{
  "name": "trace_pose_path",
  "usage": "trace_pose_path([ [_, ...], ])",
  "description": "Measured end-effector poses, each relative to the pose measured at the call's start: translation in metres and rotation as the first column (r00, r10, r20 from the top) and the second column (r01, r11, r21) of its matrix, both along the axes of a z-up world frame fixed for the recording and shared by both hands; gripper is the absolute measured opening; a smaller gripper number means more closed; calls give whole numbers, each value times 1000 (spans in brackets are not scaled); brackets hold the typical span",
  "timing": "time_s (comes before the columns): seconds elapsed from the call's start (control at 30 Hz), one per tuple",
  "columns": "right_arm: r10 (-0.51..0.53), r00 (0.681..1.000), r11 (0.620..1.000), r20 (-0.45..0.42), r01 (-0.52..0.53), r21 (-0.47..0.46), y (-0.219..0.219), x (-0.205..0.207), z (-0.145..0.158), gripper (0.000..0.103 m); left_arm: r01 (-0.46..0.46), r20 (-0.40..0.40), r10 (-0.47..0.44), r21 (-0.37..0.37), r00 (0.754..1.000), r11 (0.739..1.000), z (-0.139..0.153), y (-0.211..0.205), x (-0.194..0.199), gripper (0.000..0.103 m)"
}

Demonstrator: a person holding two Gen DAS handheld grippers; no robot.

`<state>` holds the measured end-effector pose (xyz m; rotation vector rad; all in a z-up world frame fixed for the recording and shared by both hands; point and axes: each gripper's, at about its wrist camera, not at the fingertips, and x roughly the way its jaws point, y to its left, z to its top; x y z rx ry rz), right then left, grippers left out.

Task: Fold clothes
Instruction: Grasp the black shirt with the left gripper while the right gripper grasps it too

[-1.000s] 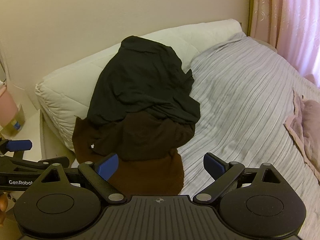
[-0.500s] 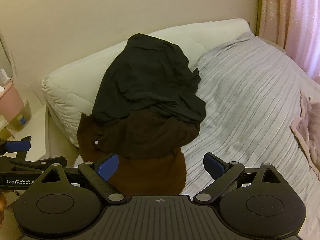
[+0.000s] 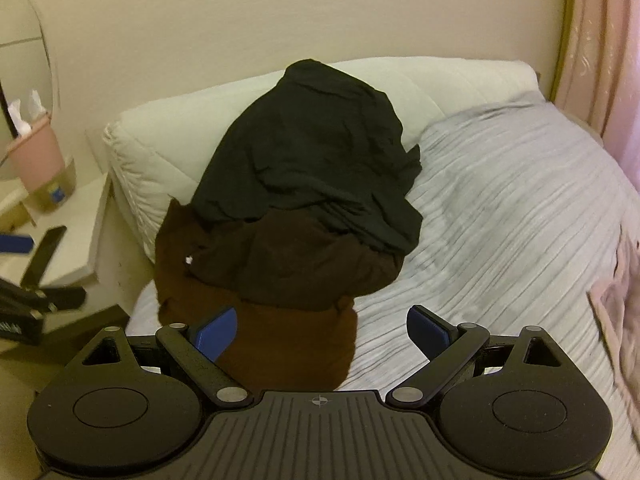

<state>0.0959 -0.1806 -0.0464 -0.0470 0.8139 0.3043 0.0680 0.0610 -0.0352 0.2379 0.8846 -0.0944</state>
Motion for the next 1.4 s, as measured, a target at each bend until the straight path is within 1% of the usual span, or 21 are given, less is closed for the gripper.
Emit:
trace_pose_path([
  [0.1, 3, 1000, 1000, 6, -3, -17, 3, 20, -8, 94, 43, 2, -43, 43, 999, 998, -4, 7, 21, 101],
  [0.23, 24, 999, 996, 23, -22, -83, 13, 55, -19, 94, 140, 28, -144, 119, 989, 983, -16, 13, 70, 101],
  [0.33, 10, 1000, 990, 18, -8, -142, 17, 93, -31, 94, 218, 37, -228, 170, 973, 961, -33, 13, 118, 101],
  [0.4, 16, 1000, 984, 14, -13, -176, 21, 122, -41, 94, 273, 35, -287, 207, 957, 939, -49, 10, 154, 101],
  [0.47, 31, 999, 977, 5, -30, -212, 26, 150, -54, 93, 328, 53, -350, 243, 935, 913, -63, 6, 191, 102],
  [0.5, 41, 999, 973, -7, -42, -226, 29, 165, -62, 81, 345, 60, -371, 253, 927, 904, -69, 5, 209, 102],
  [0.57, 60, 998, 965, -32, -66, -253, 37, 194, -79, 65, 372, 77, -404, 263, 912, 890, -81, 4, 246, 102],
  [0.73, 139, 989, 929, -46, -146, -341, 57, 257, -119, 65, 359, 120, -402, 271, 908, 893, -99, -2, 324, 96],
  [0.8, 73, 996, 921, -48, -86, -380, 64, 274, -133, 65, 355, 113, -399, 282, 910, 891, -107, -6, 346, 94],
  [0.87, 108, 992, 903, -69, -127, -410, 69, 291, -149, 65, 356, 97, -394, 272, 914, 894, -115, -8, 360, 87],
  [0.9, 125, 989, 893, -81, -148, -425, 71, 299, -157, 65, 357, 87, -390, 263, 917, 897, -120, -8, 367, 78],
  [0.93, 148, 985, 880, -94, -174, -442, 73, 307, -166, 65, 354, 89, -387, 258, 918, 899, -124, -8, 369, 72],
  [1.0, 183, 976, 862, -115, -215, -458, 75, 320, -180, 65, 350, 93, -381, 249, 920, 903, -132, -9, 374, 71],
  [1.07, 196, 972, 857, -127, -233, -459, 75, 331, -191, 64, 358, 109, -397, 270, 911, 894, -139, -10, 373, 65],
  [1.1, 195, 972, 861, -134, -235, -451, 74, 336, -194, 49, 361, 115, -403, 275, 908, 891, -140, -11, 372, 50],
  [1.13, 191, 971, 865, -144, -236, -443, 73, 340, -195, 35, 360, 124, -405, 276, 906, 891, -140, -10, 371, 22],
  [1.17, 180, 973, 868, -144, -226, -443, 73, 340, -193, 24, 349, 147, -392, 254, 908, 902, -136, -8, 372, 8],
  [1.2, 161, 978, 875, -129, -202, -440, 72, 338, -188, 16, 338, 170, -380, 232, 909, 912, -131, -6, 371, 6],
  [1.3, 100, 993, 905, -63, -117, -410, 61, 319, -160, 14, 354, 212, -389, 185, 896, 917, -113, -2, 360, 6],
  [1.33, 74, 997, 915, -36, -83, -395, 54, 310, -148, 13, 373, 220, -405, 174, 887, 911, -106, -5, 354, 5],
  [1.4, 15, 1000, 930, 18, -7, -368, 40, 286, -123, 13, 422, 238, -455, 178, 858, 889, -90, -13, 336, 5],
])
